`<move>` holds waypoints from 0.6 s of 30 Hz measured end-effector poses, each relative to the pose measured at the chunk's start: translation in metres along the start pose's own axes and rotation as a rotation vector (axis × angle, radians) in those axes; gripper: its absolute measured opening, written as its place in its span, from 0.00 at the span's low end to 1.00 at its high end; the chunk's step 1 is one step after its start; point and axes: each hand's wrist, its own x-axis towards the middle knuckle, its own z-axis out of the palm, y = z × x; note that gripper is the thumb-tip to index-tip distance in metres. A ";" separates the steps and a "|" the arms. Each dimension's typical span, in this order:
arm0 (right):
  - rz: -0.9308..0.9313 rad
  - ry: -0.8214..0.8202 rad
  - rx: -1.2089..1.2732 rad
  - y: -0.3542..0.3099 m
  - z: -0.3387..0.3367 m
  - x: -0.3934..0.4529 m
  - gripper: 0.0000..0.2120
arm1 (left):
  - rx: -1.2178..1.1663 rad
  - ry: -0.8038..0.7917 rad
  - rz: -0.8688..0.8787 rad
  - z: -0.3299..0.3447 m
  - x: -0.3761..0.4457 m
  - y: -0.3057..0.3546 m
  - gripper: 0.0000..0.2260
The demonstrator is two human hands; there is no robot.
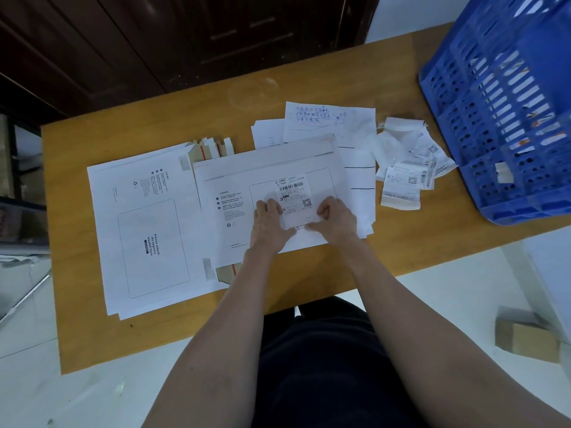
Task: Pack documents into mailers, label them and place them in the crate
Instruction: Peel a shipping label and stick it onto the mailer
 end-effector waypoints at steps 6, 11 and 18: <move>-0.054 0.031 0.200 0.013 0.000 -0.004 0.16 | 0.364 0.062 -0.150 -0.009 -0.003 -0.005 0.40; -0.049 -0.004 0.315 0.017 -0.009 -0.003 0.15 | 0.270 0.045 -0.282 -0.007 -0.007 -0.011 0.48; -0.001 0.027 0.330 0.013 -0.011 0.000 0.10 | 0.205 -0.001 -0.219 -0.014 -0.008 -0.014 0.46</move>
